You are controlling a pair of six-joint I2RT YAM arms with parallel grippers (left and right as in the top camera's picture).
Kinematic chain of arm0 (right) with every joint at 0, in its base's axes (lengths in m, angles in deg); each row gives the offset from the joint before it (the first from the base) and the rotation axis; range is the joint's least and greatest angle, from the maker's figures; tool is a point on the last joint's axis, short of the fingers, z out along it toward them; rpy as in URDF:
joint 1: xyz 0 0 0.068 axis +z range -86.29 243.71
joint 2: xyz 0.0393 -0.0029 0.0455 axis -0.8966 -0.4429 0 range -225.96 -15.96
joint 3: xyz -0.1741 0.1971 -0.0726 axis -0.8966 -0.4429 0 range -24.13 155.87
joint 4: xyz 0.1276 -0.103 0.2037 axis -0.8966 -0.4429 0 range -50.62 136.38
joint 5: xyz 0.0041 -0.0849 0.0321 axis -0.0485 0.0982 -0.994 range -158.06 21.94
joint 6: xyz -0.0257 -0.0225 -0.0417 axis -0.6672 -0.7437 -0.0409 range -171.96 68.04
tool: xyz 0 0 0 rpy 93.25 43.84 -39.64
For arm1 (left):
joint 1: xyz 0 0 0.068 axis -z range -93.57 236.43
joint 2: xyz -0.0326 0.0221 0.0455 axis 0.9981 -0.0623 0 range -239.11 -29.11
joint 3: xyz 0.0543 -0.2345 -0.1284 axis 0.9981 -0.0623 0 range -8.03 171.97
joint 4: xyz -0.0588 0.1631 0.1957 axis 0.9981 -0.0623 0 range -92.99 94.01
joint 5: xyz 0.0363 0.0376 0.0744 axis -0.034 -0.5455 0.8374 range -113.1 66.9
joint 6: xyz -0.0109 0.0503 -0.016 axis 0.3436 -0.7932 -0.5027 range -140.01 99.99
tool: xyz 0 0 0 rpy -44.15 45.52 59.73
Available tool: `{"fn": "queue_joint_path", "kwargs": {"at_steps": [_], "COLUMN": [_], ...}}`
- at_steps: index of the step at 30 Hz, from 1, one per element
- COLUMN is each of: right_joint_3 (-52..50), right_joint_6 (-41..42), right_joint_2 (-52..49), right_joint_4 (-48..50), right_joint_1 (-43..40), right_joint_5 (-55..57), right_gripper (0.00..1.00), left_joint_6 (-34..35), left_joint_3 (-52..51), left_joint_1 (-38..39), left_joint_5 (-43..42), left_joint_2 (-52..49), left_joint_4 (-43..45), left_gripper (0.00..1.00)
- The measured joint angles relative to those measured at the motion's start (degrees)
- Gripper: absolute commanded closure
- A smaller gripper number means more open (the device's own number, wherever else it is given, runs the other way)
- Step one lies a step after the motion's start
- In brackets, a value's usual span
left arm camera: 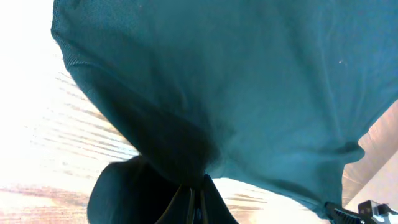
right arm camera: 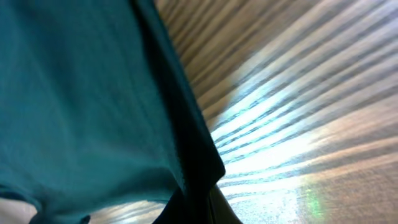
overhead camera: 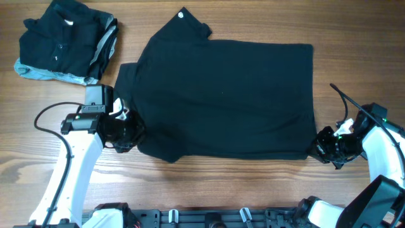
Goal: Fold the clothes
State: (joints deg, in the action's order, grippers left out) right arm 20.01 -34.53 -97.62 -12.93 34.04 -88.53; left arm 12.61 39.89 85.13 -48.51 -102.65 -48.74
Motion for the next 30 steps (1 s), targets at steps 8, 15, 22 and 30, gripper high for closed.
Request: {"fn": "queue_joint_path", "kwargs": {"at_steps": [8, 15, 22, 30], "right_joint_3": [-11.65, -9.75, -1.49, -1.18], "right_joint_6": [6.64, 7.13, -3.10, 0.87], "right_joint_2": [0.55, 0.87, 0.76, 0.74], "right_joint_4": [8.41, 4.57, 1.14, 13.18], "right_joint_1": [0.00, 0.00, 0.00, 0.00], "right_joint_5": [1.20, 1.07, -8.81, -16.09], "right_gripper": [0.82, 0.96, 0.96, 0.96], "left_joint_6": [-1.09, -1.55, -2.47, -2.82], "left_joint_3": [0.00, -0.02, 1.36, 5.62], "left_joint_1": [0.00, 0.00, 0.00, 0.00], "left_joint_5": [-0.02, 0.00, -0.22, -2.14], "left_joint_2": [0.00, 0.00, 0.00, 0.00], "left_joint_4": [-1.92, -2.10, -1.97, 2.97], "left_gripper": [0.96, 0.96, 0.96, 0.96]}}
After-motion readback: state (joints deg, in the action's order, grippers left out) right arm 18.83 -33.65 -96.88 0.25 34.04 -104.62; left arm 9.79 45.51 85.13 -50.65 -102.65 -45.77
